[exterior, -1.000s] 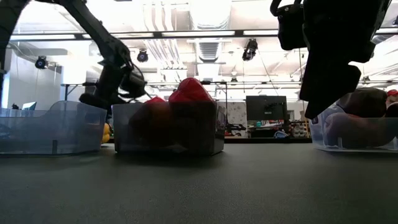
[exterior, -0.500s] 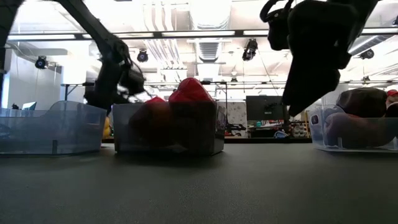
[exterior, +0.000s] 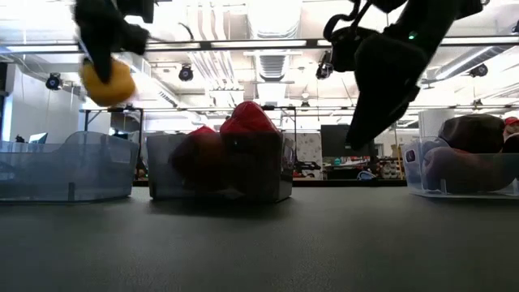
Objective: Sort produce into baskets
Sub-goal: Put the yellow bell pepper into the left black bin
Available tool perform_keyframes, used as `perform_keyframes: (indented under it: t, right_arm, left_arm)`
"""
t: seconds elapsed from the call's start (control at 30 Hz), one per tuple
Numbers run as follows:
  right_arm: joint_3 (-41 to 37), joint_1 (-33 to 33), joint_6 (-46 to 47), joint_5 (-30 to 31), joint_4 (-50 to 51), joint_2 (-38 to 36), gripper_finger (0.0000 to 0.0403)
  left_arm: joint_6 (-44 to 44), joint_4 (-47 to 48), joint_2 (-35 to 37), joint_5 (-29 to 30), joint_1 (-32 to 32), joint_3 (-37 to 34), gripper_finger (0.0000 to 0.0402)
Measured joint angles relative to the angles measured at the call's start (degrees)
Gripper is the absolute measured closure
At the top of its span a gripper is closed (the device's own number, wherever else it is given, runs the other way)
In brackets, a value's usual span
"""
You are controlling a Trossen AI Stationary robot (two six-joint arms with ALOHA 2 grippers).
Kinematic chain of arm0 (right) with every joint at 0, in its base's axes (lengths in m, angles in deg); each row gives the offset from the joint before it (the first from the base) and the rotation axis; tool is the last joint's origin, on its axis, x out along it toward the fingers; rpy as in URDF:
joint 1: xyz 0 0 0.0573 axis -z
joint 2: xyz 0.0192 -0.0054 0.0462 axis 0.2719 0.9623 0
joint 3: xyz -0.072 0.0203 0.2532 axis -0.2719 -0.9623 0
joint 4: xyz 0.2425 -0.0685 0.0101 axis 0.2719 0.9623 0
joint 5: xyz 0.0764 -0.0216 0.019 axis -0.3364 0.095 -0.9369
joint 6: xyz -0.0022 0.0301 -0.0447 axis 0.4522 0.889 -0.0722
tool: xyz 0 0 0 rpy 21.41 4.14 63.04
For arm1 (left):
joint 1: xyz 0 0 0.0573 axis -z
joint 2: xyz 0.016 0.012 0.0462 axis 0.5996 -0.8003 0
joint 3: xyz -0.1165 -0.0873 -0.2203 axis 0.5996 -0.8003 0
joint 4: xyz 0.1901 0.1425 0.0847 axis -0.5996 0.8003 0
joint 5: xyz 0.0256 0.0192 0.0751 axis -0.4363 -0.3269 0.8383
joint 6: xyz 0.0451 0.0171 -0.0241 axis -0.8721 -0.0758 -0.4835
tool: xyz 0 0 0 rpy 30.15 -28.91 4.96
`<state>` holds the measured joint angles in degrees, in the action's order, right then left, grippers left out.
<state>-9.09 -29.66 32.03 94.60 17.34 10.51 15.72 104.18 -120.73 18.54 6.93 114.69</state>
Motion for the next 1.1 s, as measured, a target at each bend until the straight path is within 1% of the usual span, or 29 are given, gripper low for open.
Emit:
perform_keyframes:
  t: [0.07,0.17,0.23,0.33,0.43,0.5,0.6,0.63,0.73,0.77,0.83,0.97,1.1]
  right_arm:
    - [0.00,1.21,-1.64,0.02,-0.03,-0.04,0.0101]
    - [0.00,2.89,-4.67,-0.02,-0.03,-0.04,0.0103]
    - [0.00,3.84,-6.69,-0.07,-0.11,-0.04,0.0105]
    - [0.00,4.85,-10.36,-1.40,-0.34,-0.04,0.0105]
    - [0.00,5.44,-12.23,-3.19,-0.44,-0.04,0.0103]
    - [0.00,5.42,-12.25,-3.24,-0.42,-0.04,0.0104]
    - [0.00,4.92,-11.99,-3.95,0.03,-0.47,0.0108]
    - [0.00,4.55,-11.54,-4.50,0.36,-0.88,0.0110]
    - [0.04,2.87,-10.04,-5.06,1.78,-2.15,0.0113]
    - [0.04,2.19,-9.87,-5.09,2.65,-2.53,0.0113]
    - [0.04,1.03,-9.80,-5.07,4.01,-3.40,0.0112]
    - [0.07,-0.13,-9.84,-5.03,6.96,-4.93,0.0114]
    - [0.07,-0.11,-10.64,-4.97,8.39,-6.14,0.0115]
  left_arm:
    - [7.81,2.91,2.28,-1.40,5.64,0.00,0.0113]
    - [18.46,6.66,2.67,-1.74,13.98,-0.02,0.0113]
    - [23.48,8.04,1.09,-1.72,18.73,-0.02,0.0113]
    - [26.53,8.60,-3.57,-2.64,22.92,-0.04,0.0113]
    - [26.74,10.22,-9.90,-5.96,24.02,-0.07,0.0114]
    - [26.13,11.52,-14.31,-6.72,23.99,-0.25,0.0114]
    - [22.49,13.08,-20.60,-7.04,23.75,-1.62,0.0114]
    - [21.10,12.94,-22.59,-8.26,23.70,-2.40,0.0114]
    - [16.09,12.97,-27.76,-14.51,23.74,-4.91,0.0114]
    - [14.90,12.93,-29.18,-14.92,23.78,-5.70,0.0114]
    - [13.38,12.97,-31.23,-14.06,23.74,-7.23,0.0114]
    - [11.81,13.02,-34.11,-7.71,23.05,-8.92,0.0103]
    - [11.70,12.97,-34.93,-6.48,22.26,-9.92,0.0092]
